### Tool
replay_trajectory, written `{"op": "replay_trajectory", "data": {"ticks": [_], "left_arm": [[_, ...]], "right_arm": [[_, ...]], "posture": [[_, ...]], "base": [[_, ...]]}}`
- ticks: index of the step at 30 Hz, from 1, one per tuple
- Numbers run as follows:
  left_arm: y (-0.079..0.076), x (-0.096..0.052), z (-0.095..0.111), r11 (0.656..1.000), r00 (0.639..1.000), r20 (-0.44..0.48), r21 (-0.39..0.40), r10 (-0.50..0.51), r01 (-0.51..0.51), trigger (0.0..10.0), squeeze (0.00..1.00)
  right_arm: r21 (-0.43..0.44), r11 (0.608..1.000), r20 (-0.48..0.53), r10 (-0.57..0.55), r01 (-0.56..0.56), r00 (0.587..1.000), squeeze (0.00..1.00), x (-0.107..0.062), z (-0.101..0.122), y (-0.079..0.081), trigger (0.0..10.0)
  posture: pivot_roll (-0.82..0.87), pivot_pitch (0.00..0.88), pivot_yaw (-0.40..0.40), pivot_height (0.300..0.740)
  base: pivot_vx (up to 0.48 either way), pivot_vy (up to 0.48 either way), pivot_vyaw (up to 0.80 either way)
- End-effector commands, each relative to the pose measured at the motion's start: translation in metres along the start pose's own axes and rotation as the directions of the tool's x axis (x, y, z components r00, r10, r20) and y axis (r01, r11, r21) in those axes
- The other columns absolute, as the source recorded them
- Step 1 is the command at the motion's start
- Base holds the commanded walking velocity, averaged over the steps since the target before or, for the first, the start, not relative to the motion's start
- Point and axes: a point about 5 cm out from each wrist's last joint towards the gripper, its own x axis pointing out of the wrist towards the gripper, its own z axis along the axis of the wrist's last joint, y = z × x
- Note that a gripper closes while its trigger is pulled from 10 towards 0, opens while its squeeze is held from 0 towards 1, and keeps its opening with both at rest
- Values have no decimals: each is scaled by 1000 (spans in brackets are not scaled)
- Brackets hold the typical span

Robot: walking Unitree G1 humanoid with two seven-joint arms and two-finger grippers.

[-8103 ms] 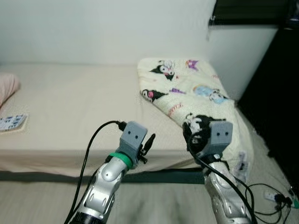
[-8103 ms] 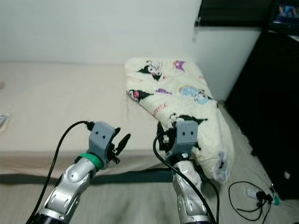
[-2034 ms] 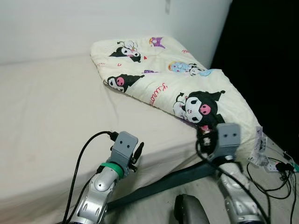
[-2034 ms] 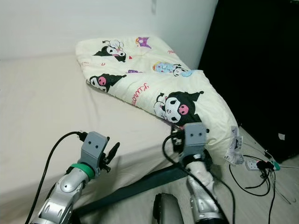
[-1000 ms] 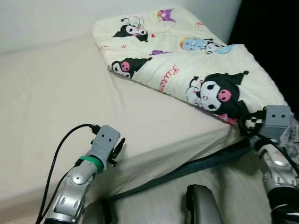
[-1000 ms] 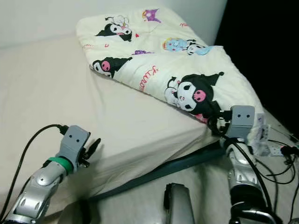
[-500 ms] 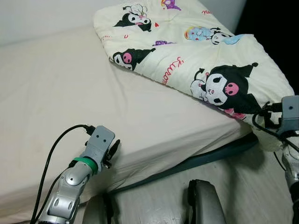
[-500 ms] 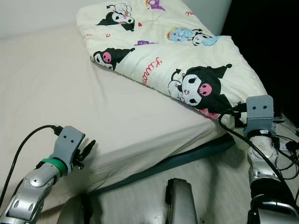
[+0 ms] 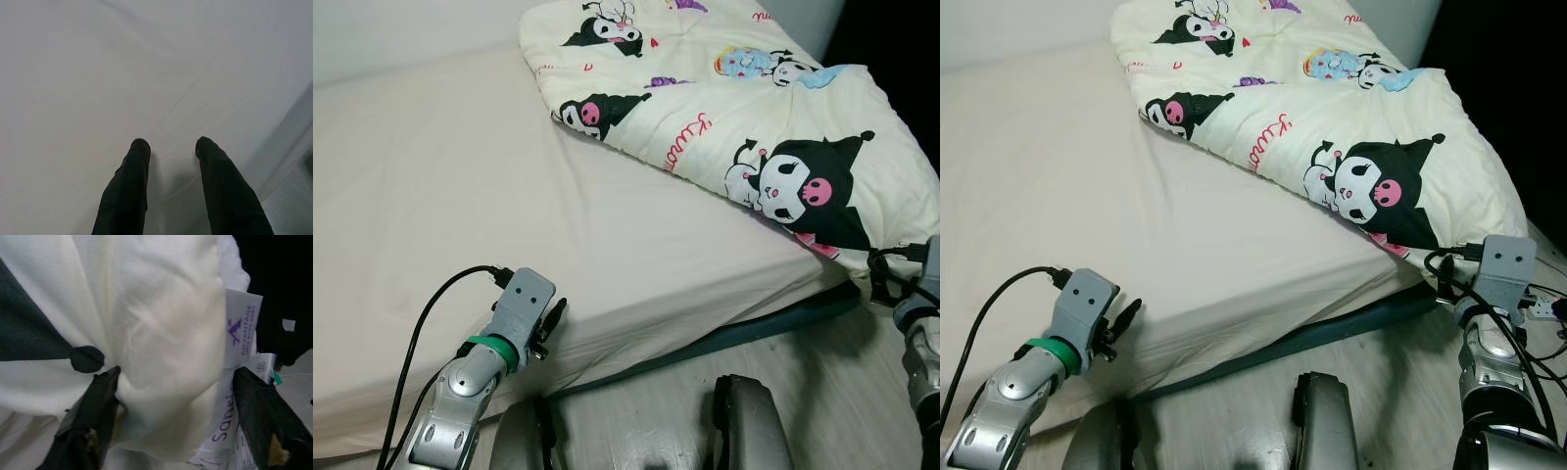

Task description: Clean up the room

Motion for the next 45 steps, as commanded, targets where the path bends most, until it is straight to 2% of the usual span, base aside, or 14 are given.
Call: {"op": "replay_trajectory", "data": {"ticks": [1, 2, 3, 16, 23, 29, 30, 31, 34, 35, 37, 40, 43, 45], "left_arm": [[-3, -3, -7, 1000, 999, -32, -12, -10, 10, 10000, 0], [-3, -3, -7, 1000, 999, -32, -12, -10, 10, 10000, 0], [-3, -3, -6, 1000, 999, -32, -14, -10, 9, 10000, 0], [-7, 1, -5, 1000, 1000, -29, -20, -5, 5, 10000, 0], [-12, 6, -5, 1000, 1000, -22, -27, -9, 8, 10000, 0], [-17, 9, -5, 999, 1000, -16, -36, -19, 18, 10000, 0], [-19, 9, -6, 999, 1000, -15, -37, -26, 25, 10000, 0], [-24, 10, -6, 998, 999, -11, -42, -43, 42, 10000, 0], [-26, 10, -6, 998, 999, -9, -43, -49, 49, 10000, 0], [-28, 11, -5, 997, 998, -6, -45, -57, 57, 10000, 0], [-34, 13, -5, 996, 998, -1, -49, -69, 69, 10000, 0], [-37, 15, -4, 996, 997, 3, -52, -73, 73, 10000, 0], [-38, 17, -4, 996, 997, 8, -58, -71, 72, 10000, 0], [-38, 18, -3, 996, 998, 11, -61, -68, 69, 10000, 0]], "right_arm": [[-6, 1000, -35, -5, 5, 999, 0, -3, -9, -5, 4471], [-4, 1000, -35, -4, 4, 999, 0, -3, -9, -5, 4471], [-28, 1000, -27, -5, 4, 1000, 0, -2, -6, -6, 0], [-137, 986, 81, 105, -93, 991, 0, 4, 15, 10, 0], [-152, 942, 139, 321, -300, 937, 0, -5, 14, 43, 0], [-135, 775, 161, 632, -617, 758, 0, -35, 2, 92, 0], [-131, 689, 150, 724, -712, 673, 0, -49, -2, 106, 0], [-126, 478, 102, 878, -869, 468, 0, -84, -9, 129, 0], [-117, 401, 81, 915, -908, 394, 0, -97, -12, 136, 0], [-106, 315, 45, 949, -943, 311, 0, -113, -17, 143, 10000], [-79, 142, -19, 989, -987, 144, 0, -146, -30, 150, 10000], [-42, 28, -61, 998, -999, 30, 0, -172, -41, 153, 10000], [-26, -24, -83, 996, -999, -22, 0, -188, -48, 152, 10000], [-92, 127, -31, 991, -988, 130, 0, -170, -40, 151, 10000]], "posture": [[19, 323, 189, 500], [19, 323, 189, 500], [14, 318, 186, 500], [-9, 286, 176, 500], [-40, 257, 159, 500], [-66, 244, 145, 500], [-76, 239, 142, 500], [-82, 238, 140, 500], [-82, 238, 140, 500], [-93, 235, 137, 500], [-105, 232, 130, 500], [-114, 227, 124, 500], [-117, 223, 118, 500], [-122, 218, 116, 500]], "base": [[0, 0, 0], [0, 0, 0], [0, 0, 0], [0, 0, 0], [0, 0, 0], [0, 0, 0], [0, 0, 0], [0, 0, 0], [0, 0, 0], [0, 0, 0], [0, 0, 0], [0, 0, 0], [0, 0, 0], [0, 0, 0]]}}
